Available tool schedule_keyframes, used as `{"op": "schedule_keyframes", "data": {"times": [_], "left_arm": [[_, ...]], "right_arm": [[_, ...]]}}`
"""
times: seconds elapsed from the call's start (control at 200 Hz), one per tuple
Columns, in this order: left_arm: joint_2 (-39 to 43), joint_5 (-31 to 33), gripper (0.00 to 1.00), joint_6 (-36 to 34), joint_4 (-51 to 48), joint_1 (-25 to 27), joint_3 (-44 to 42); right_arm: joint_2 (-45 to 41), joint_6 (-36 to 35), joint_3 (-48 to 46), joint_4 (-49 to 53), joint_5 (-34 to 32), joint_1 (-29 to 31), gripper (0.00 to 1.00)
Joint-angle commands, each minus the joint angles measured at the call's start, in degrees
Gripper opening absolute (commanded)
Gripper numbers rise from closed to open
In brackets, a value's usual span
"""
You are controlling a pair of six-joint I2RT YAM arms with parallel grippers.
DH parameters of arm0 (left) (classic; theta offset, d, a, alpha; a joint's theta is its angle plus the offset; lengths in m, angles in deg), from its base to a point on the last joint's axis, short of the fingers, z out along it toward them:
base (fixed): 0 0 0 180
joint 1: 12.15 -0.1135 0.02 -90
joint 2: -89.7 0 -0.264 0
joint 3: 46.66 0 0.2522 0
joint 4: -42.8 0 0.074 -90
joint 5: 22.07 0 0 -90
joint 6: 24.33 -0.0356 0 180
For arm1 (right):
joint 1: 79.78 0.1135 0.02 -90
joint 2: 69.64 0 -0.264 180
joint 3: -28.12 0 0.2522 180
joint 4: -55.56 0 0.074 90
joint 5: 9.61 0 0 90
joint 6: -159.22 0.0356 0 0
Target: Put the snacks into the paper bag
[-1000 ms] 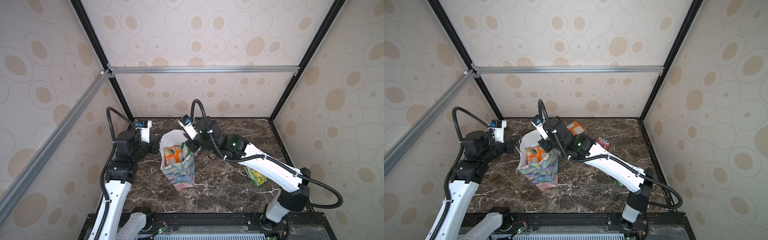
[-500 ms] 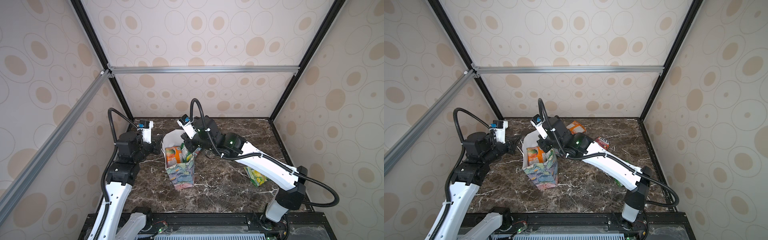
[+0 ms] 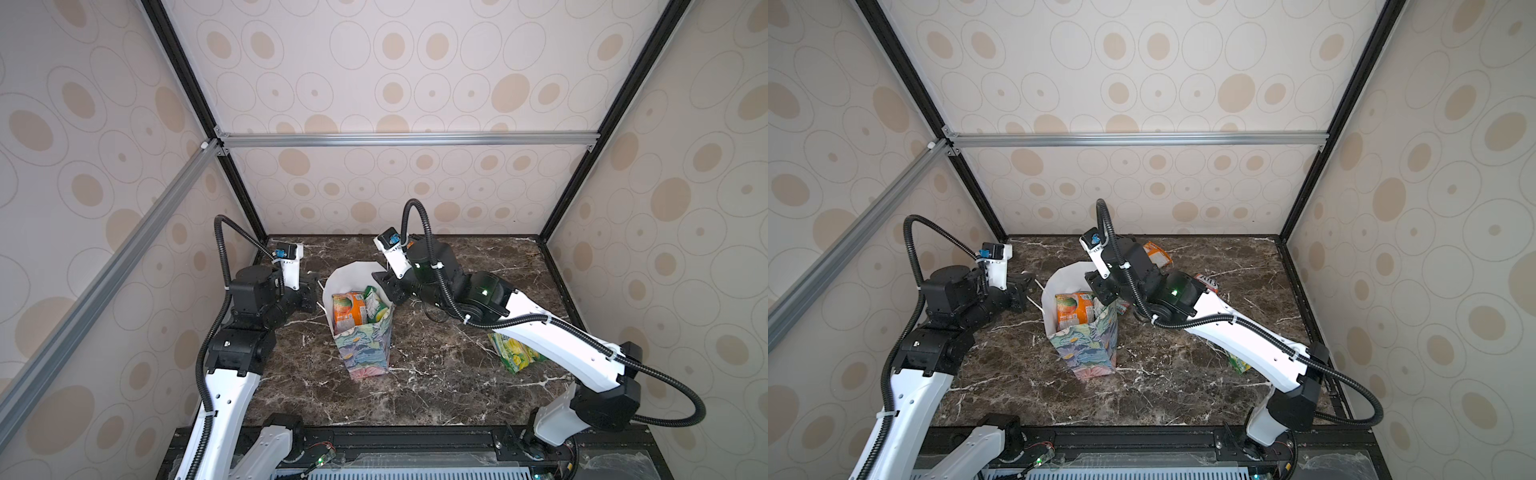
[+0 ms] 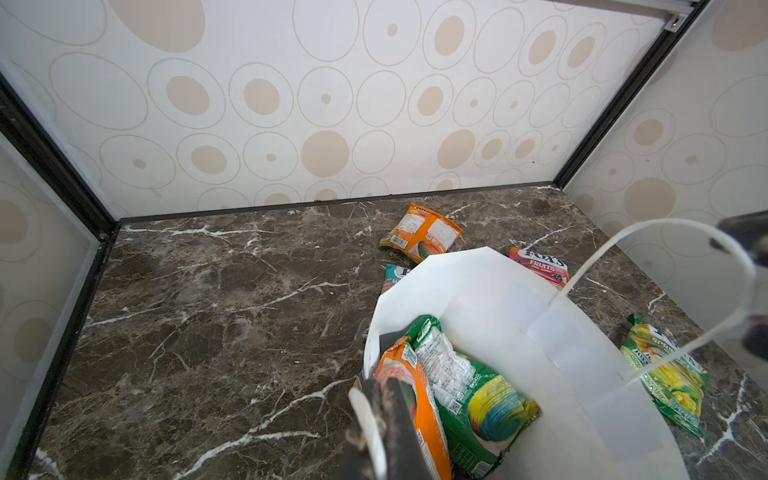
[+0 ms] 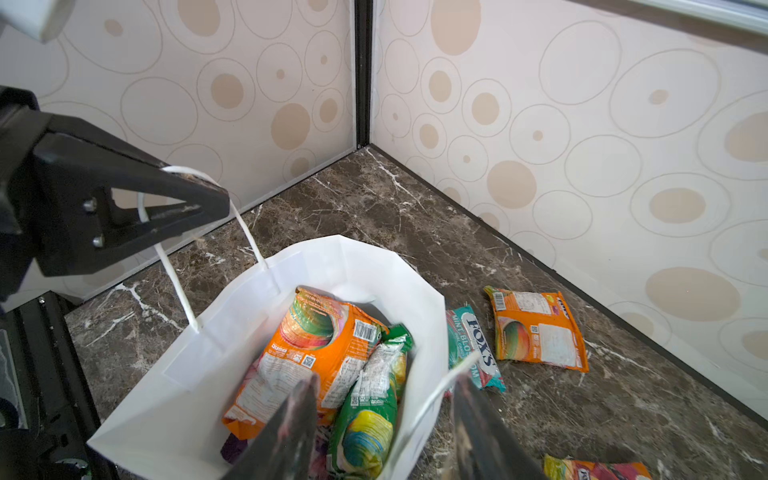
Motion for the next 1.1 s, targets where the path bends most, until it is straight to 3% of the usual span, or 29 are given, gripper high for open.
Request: {"op": "schedule_keyframes", "data": {"times": [0.0, 0.175, 0.485, 0.785, 1.09], "left_arm": [[0.9, 2.8, 0.00, -2.5, -0.1, 0.2, 2.7], [1.7, 4.4, 0.00, -2.9, 0.2, 0.2, 2.0], [2.7, 3.4, 0.00, -2.7, 0.8, 0.2, 0.4], [3.7, 3.3, 0.01, -2.6, 1.0, 0.2, -0.6], [4.4, 3.3, 0.02, -2.4, 1.6, 0.2, -1.6]], "right_arm": [[-5.2, 0.6, -4.0, -1.7, -3.4, -1.2, 0.55], [-12.8, 3.8, -11.2, -0.8, -4.7, -4.9, 0.55], [-19.7, 10.4, -17.6, 17.0, -12.9, -13.2, 0.58], [-15.9, 16.9, -22.6, 30.4, -18.9, -14.5, 0.58], [-14.5, 18.8, -27.4, 30.1, -15.2, -18.8, 0.57]]}}
